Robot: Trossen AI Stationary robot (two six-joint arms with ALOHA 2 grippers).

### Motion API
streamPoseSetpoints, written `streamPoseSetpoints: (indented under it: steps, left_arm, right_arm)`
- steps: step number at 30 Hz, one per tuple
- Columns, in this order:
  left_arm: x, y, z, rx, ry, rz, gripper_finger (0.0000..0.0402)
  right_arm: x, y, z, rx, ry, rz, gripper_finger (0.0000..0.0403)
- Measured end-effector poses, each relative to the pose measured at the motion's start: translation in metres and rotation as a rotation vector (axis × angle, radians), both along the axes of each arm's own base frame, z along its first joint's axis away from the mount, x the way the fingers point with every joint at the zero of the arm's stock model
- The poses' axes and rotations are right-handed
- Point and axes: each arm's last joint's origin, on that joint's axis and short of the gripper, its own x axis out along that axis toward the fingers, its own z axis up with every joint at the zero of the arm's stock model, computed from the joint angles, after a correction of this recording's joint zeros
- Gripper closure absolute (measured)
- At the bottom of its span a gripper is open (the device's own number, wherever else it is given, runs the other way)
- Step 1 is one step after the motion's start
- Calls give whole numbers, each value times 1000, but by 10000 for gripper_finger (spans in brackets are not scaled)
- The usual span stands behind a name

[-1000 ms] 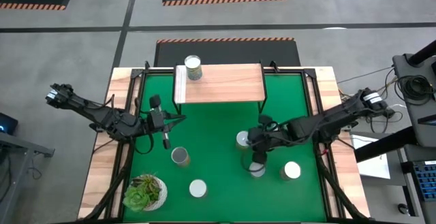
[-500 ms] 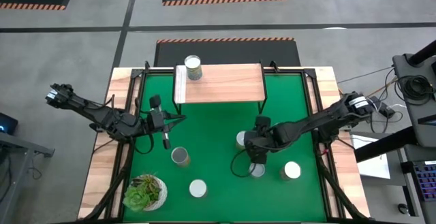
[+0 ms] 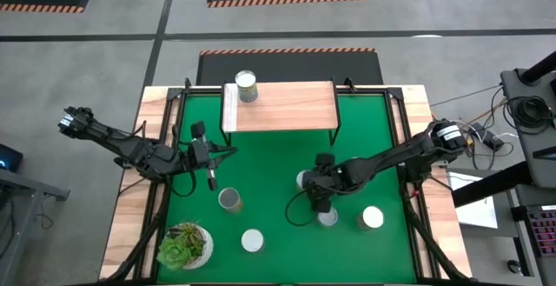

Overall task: Pick and place cans onto a shelf
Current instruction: Put the canned oranges on the shelf

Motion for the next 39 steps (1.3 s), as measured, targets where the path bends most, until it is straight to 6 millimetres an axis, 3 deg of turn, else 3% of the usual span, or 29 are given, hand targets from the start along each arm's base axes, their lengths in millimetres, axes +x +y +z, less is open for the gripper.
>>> streamPoseSetpoints:
  steps: [18, 29, 35, 39]
  left_arm:
    - [0, 0, -2, 2, 5, 0, 400]
    - [0, 0, -2, 1, 4, 0, 400]
    - [0, 0, -2, -2, 3, 0, 400]
    - [1, -1, -4, -28, 13, -13, 400]
  right_arm:
    - [9, 1, 4, 53, -100, -20, 81]
    - [8, 1, 2, 53, -88, -2, 182]
    - [8, 1, 3, 50, -88, 6, 199]
    - [6, 1, 1, 35, -65, 24, 188]
